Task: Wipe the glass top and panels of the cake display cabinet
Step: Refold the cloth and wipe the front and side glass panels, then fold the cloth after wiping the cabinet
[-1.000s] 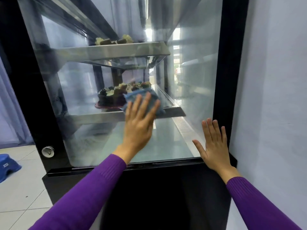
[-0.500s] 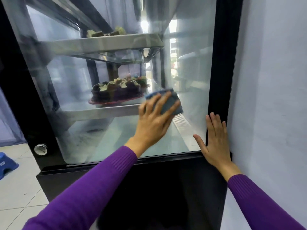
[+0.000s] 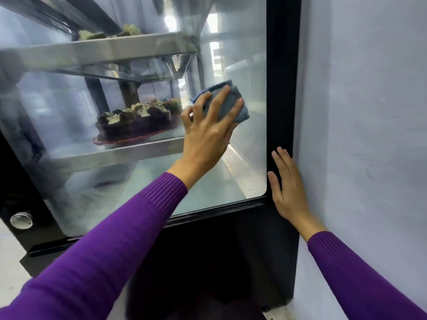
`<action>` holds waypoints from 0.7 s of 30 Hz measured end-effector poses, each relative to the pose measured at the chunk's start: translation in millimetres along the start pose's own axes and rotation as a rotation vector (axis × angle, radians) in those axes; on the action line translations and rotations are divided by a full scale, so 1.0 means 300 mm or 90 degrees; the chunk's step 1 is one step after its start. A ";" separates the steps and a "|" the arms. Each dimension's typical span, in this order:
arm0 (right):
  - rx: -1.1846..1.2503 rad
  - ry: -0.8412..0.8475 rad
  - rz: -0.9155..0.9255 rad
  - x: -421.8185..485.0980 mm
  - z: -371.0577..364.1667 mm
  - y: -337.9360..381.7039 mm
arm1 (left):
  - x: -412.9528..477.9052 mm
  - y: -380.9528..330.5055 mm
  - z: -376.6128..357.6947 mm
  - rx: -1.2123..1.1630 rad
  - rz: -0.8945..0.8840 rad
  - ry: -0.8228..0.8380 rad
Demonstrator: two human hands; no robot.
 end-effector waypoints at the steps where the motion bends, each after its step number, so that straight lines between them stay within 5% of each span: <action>1: 0.032 -0.033 -0.023 -0.008 0.022 0.003 | -0.046 -0.046 -0.027 -0.009 -0.023 0.014; 4: 0.116 -0.110 -0.081 -0.047 0.070 0.003 | -0.246 -0.183 -0.092 -0.051 -0.078 0.062; 8: 0.290 -0.020 -0.259 -0.100 0.024 -0.011 | -0.464 -0.289 -0.147 -0.166 -0.103 0.194; 13: 0.436 0.063 -0.401 -0.147 -0.065 0.012 | -0.497 -0.241 -0.149 -0.432 -0.027 0.251; 21: 0.481 -0.114 -0.390 -0.103 0.090 0.089 | -0.378 -0.249 -0.076 -0.776 0.198 0.194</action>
Point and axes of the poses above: each hand's wrist, its own x-axis towards the middle knuckle, its own z-axis out of the back of the hand, y = z × x, the point moved 7 cm from there along x, towards the middle knuckle
